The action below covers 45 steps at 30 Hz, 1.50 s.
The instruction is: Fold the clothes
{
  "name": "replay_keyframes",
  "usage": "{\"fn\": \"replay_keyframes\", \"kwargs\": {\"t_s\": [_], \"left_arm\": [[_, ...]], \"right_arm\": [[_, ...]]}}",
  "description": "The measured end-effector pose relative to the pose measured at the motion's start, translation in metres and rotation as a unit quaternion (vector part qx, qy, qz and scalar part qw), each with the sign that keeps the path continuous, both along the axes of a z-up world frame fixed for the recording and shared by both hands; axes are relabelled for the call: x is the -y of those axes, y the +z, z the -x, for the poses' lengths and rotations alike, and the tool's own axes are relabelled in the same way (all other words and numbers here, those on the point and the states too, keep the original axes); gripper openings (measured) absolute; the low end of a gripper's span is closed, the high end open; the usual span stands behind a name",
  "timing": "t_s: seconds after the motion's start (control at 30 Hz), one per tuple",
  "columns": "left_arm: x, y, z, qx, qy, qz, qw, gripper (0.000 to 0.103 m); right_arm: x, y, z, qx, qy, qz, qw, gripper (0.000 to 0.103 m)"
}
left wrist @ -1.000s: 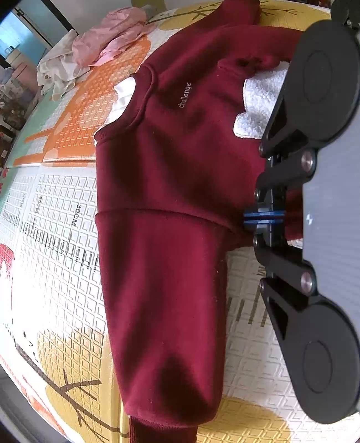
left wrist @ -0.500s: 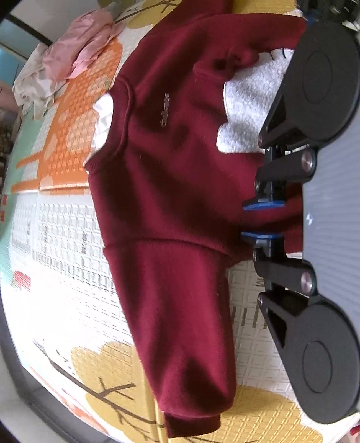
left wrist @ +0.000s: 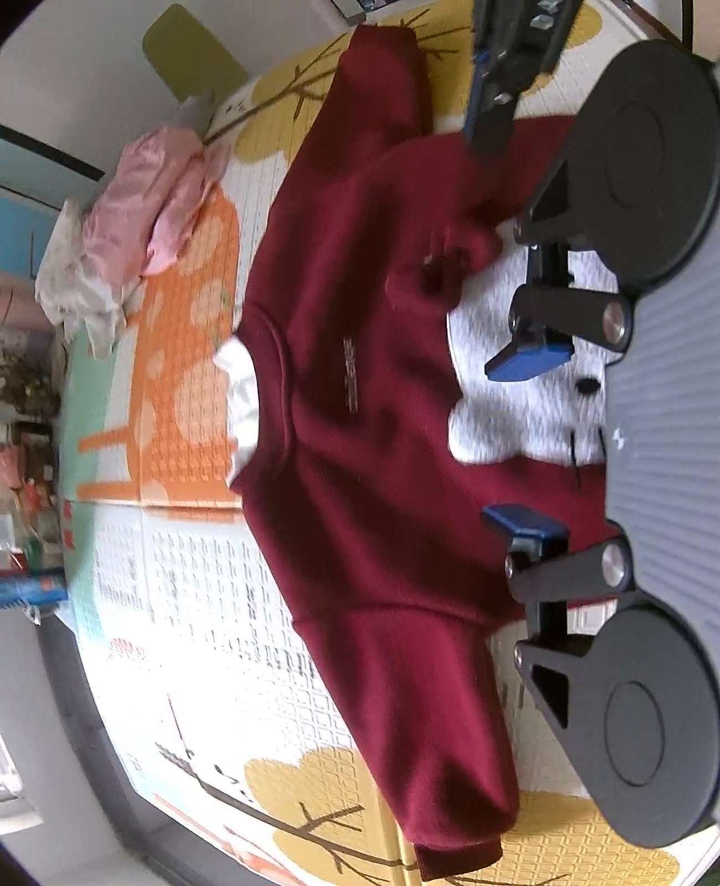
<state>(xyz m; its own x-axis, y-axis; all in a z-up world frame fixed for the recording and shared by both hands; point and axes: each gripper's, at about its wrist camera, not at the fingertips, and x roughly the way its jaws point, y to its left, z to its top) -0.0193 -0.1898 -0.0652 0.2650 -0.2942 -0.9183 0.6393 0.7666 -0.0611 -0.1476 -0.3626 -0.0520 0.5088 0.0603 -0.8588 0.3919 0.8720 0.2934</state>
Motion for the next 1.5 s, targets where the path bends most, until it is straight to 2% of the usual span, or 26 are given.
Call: {"fn": "replay_keyframes", "kwargs": {"t_s": [0.17,0.4,0.5,0.83,1.03,1.1,1.33,1.5], "left_arm": [[0.008,0.008,0.015,0.021,-0.008,-0.003,0.9998,0.066],[0.013,0.01,0.029,0.031,-0.013,-0.019,0.9993,0.074],[0.013,0.009,0.036,0.03,-0.016,-0.032,0.9989,0.078],[-0.005,-0.004,0.032,-0.004,0.036,-0.045,0.9983,0.08],[-0.014,-0.007,0.034,0.001,0.04,-0.063,0.9972,0.081],[-0.017,-0.007,0.034,-0.005,0.042,-0.062,0.9972,0.081],[-0.024,-0.009,0.031,-0.008,0.052,-0.066,0.9964,0.081],[-0.03,-0.011,0.028,-0.009,0.061,-0.07,0.9957,0.082]], "right_arm": [[0.001,0.008,0.006,0.004,-0.035,0.033,0.999,0.022],[-0.004,0.011,0.011,-0.021,-0.05,0.061,0.997,0.039],[-0.004,0.009,0.013,-0.035,-0.052,0.062,0.996,0.041],[-0.01,0.0,0.013,-0.072,-0.028,0.066,0.995,0.05],[-0.018,-0.004,0.009,-0.089,-0.014,0.072,0.993,0.058],[-0.019,-0.004,0.008,-0.096,-0.015,0.077,0.992,0.066],[-0.029,-0.005,0.002,-0.109,0.001,0.097,0.989,0.071],[-0.038,-0.005,-0.002,-0.113,0.017,0.11,0.987,0.078]]}}
